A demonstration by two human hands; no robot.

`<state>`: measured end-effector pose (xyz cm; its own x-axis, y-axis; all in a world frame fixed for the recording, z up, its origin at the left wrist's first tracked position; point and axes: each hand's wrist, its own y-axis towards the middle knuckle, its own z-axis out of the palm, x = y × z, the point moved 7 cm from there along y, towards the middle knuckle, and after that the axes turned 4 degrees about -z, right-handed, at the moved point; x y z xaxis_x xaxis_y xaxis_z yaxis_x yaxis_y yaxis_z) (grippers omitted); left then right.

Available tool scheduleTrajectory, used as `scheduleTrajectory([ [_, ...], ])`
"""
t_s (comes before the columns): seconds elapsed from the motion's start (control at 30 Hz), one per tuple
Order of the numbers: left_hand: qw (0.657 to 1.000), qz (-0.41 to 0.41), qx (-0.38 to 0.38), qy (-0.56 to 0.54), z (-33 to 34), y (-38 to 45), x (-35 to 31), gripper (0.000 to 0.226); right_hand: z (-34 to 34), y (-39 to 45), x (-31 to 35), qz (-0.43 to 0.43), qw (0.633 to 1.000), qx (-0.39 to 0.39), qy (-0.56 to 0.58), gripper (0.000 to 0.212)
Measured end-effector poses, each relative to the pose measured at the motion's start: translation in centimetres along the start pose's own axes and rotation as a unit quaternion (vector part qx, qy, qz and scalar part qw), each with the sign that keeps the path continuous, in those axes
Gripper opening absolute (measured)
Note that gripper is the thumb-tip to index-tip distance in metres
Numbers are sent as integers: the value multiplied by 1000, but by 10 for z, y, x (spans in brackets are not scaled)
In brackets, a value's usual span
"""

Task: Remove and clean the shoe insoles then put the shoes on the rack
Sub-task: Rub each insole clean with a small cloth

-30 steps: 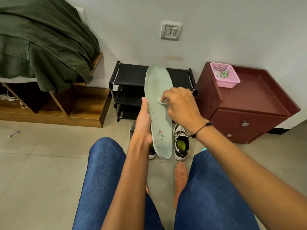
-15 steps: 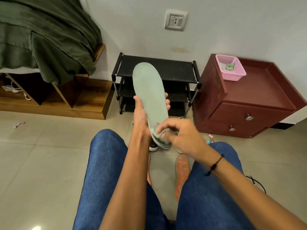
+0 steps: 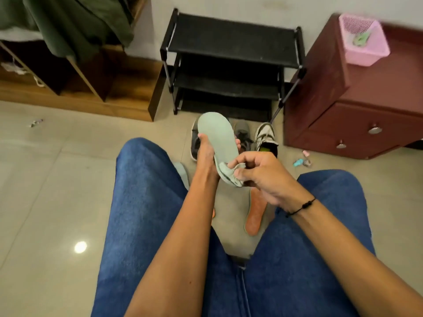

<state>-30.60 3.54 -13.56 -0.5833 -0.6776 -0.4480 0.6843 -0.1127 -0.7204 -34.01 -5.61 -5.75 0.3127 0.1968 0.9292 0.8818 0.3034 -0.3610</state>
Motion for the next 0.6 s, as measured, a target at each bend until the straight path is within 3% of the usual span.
scheduleTrajectory([
  [0.17, 979, -138, -146, 10, -56, 47, 60, 49, -5, 17, -64, 167, 982, -11, 86, 29],
  [0.27, 960, -229, -150, 59, -72, 57, 101, 32, -13, 35, -116, 241, 968, -52, 42, 32],
  [0.47, 926, -271, -234, 117, -105, 101, 154, 26, -17, 76, -217, 327, 941, -44, -77, 35],
  [0.6, 914, -299, -233, 147, -122, 128, 175, 27, -17, 98, -268, 342, 933, -42, -107, 37],
])
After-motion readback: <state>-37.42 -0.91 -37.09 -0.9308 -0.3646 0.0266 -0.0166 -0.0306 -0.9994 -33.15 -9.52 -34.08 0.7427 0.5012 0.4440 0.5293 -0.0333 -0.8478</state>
